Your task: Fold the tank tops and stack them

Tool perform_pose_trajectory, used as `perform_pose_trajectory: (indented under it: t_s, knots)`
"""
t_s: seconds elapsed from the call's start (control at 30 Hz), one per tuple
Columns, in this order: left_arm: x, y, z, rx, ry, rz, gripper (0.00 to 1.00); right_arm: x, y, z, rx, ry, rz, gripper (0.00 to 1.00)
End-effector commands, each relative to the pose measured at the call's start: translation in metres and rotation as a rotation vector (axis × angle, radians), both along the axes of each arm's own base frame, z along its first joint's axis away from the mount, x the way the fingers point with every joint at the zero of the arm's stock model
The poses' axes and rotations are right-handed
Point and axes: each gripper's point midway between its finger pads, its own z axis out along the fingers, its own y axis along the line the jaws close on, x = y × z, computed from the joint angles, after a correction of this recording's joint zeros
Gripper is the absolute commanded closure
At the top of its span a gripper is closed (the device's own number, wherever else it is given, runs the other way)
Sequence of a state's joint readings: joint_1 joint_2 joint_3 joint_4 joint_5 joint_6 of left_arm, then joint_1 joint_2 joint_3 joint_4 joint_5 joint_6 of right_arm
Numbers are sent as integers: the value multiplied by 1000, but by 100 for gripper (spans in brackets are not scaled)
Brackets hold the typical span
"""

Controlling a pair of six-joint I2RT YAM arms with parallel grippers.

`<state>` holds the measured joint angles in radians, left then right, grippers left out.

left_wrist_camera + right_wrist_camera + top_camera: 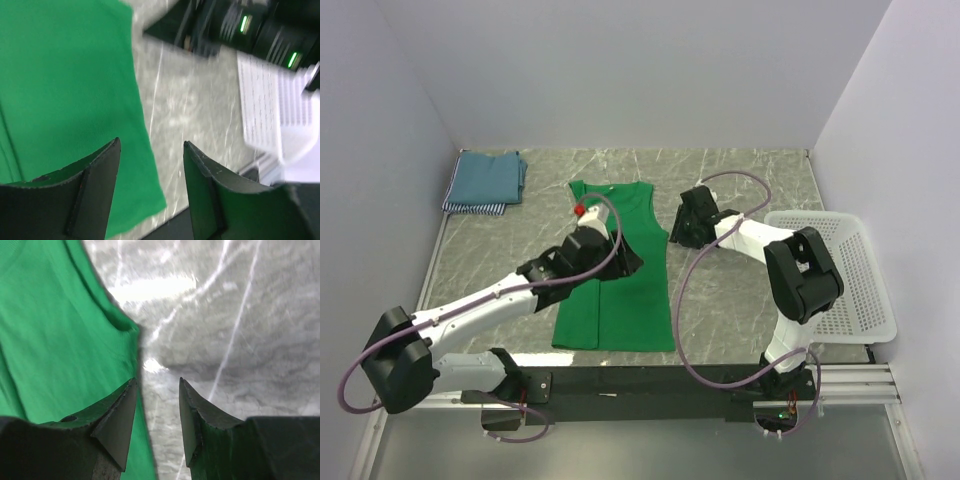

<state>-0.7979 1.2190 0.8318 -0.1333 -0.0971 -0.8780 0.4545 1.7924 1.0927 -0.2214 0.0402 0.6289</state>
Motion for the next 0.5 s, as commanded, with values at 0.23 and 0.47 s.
perform_pose_trajectory:
  t_s: [0.23,0.47]
  knots:
    - [-51,-14,-26,-12,36,-58,42,36,20,20,85,-97,7,54]
    - [-81,-35,-45,66,61,-123,41,44,24,-2,64,-47,3,56]
